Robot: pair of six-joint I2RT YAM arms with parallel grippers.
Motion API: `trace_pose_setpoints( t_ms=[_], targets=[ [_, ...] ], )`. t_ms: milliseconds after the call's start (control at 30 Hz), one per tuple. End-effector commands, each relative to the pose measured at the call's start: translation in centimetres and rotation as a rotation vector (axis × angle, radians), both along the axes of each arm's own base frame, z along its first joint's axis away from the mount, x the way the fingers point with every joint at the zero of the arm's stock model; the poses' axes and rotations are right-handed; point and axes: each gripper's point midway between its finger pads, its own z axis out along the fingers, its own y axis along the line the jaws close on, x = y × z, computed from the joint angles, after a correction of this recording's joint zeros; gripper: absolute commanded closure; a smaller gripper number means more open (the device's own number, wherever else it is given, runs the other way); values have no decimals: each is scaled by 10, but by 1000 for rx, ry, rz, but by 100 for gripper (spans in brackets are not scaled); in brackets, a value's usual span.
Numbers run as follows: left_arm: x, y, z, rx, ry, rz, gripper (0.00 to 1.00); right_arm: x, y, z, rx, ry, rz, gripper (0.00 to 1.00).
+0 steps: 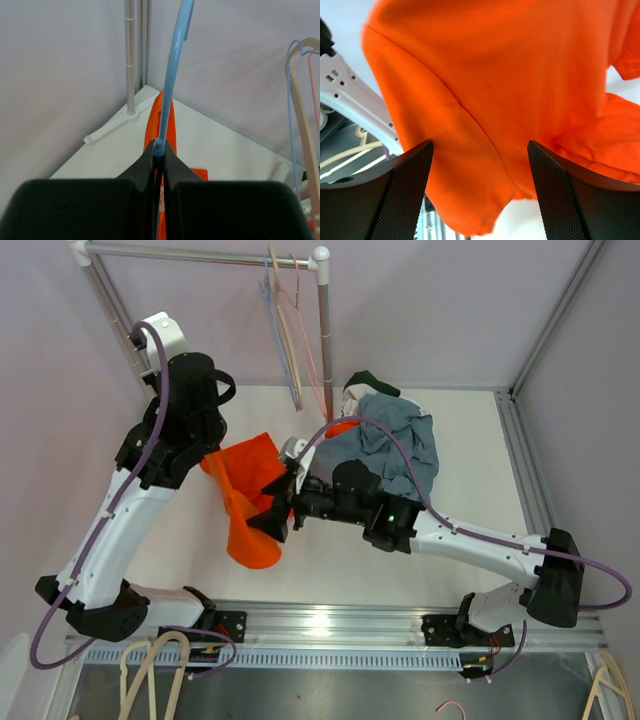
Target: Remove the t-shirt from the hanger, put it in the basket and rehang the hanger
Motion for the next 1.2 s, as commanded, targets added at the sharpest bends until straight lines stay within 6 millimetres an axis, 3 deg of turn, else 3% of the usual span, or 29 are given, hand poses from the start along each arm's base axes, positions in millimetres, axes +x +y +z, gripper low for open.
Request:
trace_pose_setpoints(
  t_ms=[0,200,400,433,467,500,567,600,633,667,733,900,1100,1133,1167],
  targets=[
    [-6,4,-7,-21,-15,40,99,-9,19,46,121,-86,33,20],
    [3,3,-13,46,1,73,99,-30,26,45,89,-99,53,19],
    [14,-6,-16,21,-14,58,99,-28,35,32,73,-69,31,23],
    [14,-7,-16,17,-12,54,99,-25,38,28,63,-64,22,44],
    [14,-7,-17,16,-9,53,99,-19,43,25,50,-59,0,59],
    [15,-8,-17,18,-7,52,99,-17,45,21,35,-56,-9,82],
    [15,-7,-17,22,-9,57,99,-13,47,15,17,-50,-26,94],
    [15,-7,-17,22,-9,56,99,-9,47,14,7,-48,-47,93],
    [15,-8,-16,19,-12,54,99,-7,47,14,5,-49,-55,83],
    [15,-8,-16,16,-14,49,99,-6,47,13,3,-50,-59,83],
    [15,-9,-15,11,-18,34,99,-3,46,13,0,-48,-78,100],
    [26,-9,-15,55,-20,56,99,-9,33,12,-32,-48,-84,100],
    [53,-3,-28,63,-4,83,99,-28,-12,3,-71,-20,-126,100],
    [58,-3,-29,62,-6,79,99,-34,-23,10,-55,-18,-131,100],
    [65,0,-32,72,5,90,99,-36,-30,-3,-76,-1,-150,100]
  ],
)
